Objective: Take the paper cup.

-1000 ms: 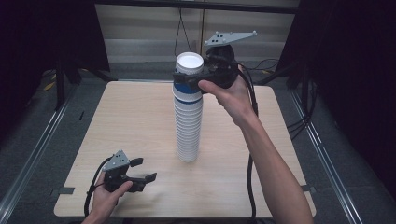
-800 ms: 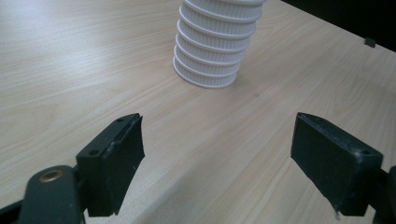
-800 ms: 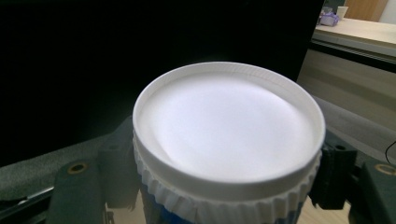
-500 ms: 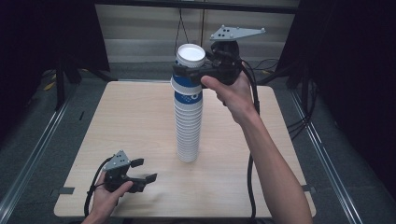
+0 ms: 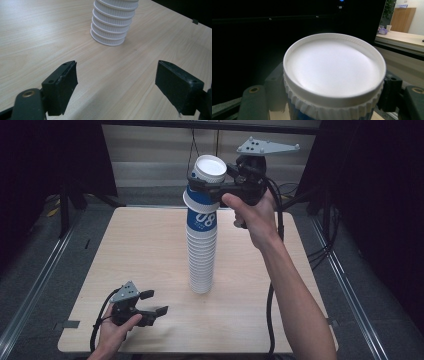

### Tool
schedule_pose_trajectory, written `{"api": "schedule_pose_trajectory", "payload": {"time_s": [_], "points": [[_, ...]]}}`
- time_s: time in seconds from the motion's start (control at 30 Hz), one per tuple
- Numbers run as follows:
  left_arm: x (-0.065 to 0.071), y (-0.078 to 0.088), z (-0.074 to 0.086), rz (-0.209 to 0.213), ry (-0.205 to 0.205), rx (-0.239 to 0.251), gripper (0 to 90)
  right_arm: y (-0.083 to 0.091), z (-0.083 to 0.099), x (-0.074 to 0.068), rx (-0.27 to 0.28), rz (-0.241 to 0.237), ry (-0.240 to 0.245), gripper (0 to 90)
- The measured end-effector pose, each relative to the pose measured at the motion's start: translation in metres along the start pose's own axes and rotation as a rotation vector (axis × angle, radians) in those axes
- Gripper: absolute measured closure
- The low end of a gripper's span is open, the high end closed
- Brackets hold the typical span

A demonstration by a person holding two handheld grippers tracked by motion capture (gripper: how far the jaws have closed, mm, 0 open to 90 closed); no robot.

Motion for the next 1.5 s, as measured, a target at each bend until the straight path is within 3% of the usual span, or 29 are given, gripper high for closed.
{"api": "schedule_pose_trajectory", "payload": {"time_s": [0.37, 0.67, 0.83, 0.87, 1.13, 1.2, 1.37, 1.47, 1.5], "points": [[0.001, 0.0, -0.001, 0.012, 0.02, 0.004, 17.6, 0.018, -0.011, 0.003, 0.042, 0.003, -0.009, 27.3], [-0.001, -0.002, -0.001, 0.005, 0.018, 0.001, 17.5, 0.039, -0.008, 0.002, 0.056, 0.014, -0.014, 27.4], [0.001, -0.001, -0.001, 0.002, -0.01, -0.001, 17.6, 0.06, -0.006, 0.005, 0.065, 0.064, -0.002, 27.6], [0.002, -0.001, -0.002, 0.005, -0.007, 0.002, 17.7, 0.07, -0.003, 0.007, 0.05, 0.08, 0.0, 27.6], [0.006, -0.002, -0.003, 0.034, 0.009, 0.005, 17.6, 0.096, 0.019, 0.01, 0.029, 0.111, -0.013, 27.6], [0.01, -0.002, -0.003, 0.086, 0.046, 0.001, 17.6, 0.103, 0.031, 0.006, 0.02, 0.11, -0.017, 27.6], [0.018, -0.001, -0.005, 0.072, -0.026, -0.002, 17.6, 0.105, 0.053, -0.005, -0.003, 0.094, -0.024, 27.7], [0.022, -0.003, -0.006, 0.086, -0.042, -0.002, 17.6, 0.101, 0.065, -0.012, -0.036, 0.077, -0.018, 27.8], [0.023, -0.003, -0.006, 0.087, -0.045, -0.004, 17.5, 0.096, 0.076, -0.019, -0.059, 0.06, -0.016, 27.8]]}}
Point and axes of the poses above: each handheld gripper's, and its own axes: y roughly backward along the jaws, z roughly out of its underside, x roughly to its right, the point moved 7 cm from there along -y, roughly forward along the jaws, and after that the axes turned 8 degrees about y, right-handed, at the moved point
